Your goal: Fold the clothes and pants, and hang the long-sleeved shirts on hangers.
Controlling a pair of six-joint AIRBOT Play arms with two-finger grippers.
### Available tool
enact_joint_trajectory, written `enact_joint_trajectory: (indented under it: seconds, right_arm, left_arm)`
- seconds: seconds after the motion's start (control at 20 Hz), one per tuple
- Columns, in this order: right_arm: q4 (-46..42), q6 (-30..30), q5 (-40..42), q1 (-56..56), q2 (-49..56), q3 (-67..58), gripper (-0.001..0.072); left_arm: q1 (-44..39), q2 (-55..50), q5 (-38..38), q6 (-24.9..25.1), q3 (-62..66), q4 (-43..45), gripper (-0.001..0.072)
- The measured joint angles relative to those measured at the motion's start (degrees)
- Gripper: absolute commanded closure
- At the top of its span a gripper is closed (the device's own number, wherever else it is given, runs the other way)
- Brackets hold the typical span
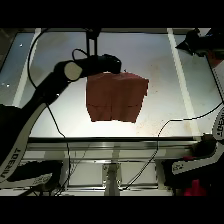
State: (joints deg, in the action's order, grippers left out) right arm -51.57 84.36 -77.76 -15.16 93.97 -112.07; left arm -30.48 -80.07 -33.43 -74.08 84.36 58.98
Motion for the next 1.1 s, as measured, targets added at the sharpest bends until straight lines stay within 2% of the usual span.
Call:
enact_joint_trajectory:
  seconds: [0.2, 0.4, 0.65, 0.7, 0.75, 0.8, 0.85, 0.9, 1.1]
  right_arm:
    - [3.1, -3.8, -3.2, 0.0, -0.7, 7.8, 0.0703]
    - [7.1, -9.0, -4.8, 0.0, -2.7, 20.5, 0.0703]
    - [11.8, -15.2, -8.8, 0.0, -4.5, 37.7, 0.0700]
    - [12.3, -15.9, -9.3, 0.1, -4.7, 40.9, 0.0665]
    - [12.7, -16.3, -9.2, 0.1, -4.8, 43.5, 0.0547]
    - [12.5, -16.8, -8.8, 0.2, -4.8, 46.0, 0.0350]
    - [12.0, -17.1, -8.1, 0.4, -4.9, 48.0, 0.0271]
    - [11.2, -17.3, -7.6, 0.6, -4.9, 49.6, 0.0271]
    - [8.8, -17.4, -5.6, 2.5, -4.8, 52.9, 0.0271]
  left_arm:
    - [7.9, 1.9, -13.8, 0.0, -3.3, 3.4, 0.0699]
    - [14.0, 5.7, -21.4, 1.1, -13.0, 4.1, 0.0699]
    - [19.8, 8.8, -29.9, 9.8, -28.5, -3.4, 0.0698]
    - [20.7, 9.0, -30.9, 11.8, -31.3, -4.8, 0.0697]
    - [21.4, 9.1, -31.6, 13.2, -33.7, -6.0, 0.0691]
    - [22.0, 9.1, -32.3, 14.4, -35.8, -6.9, 0.0547]
    - [22.4, 9.0, -32.7, 15.3, -37.4, -7.5, 0.0276]
    - [22.7, 8.7, -32.8, 15.9, -38.7, -8.0, 0.0202]
    - [23.1, 6.5, -30.7, 16.3, -41.0, -11.6, 0.0202]
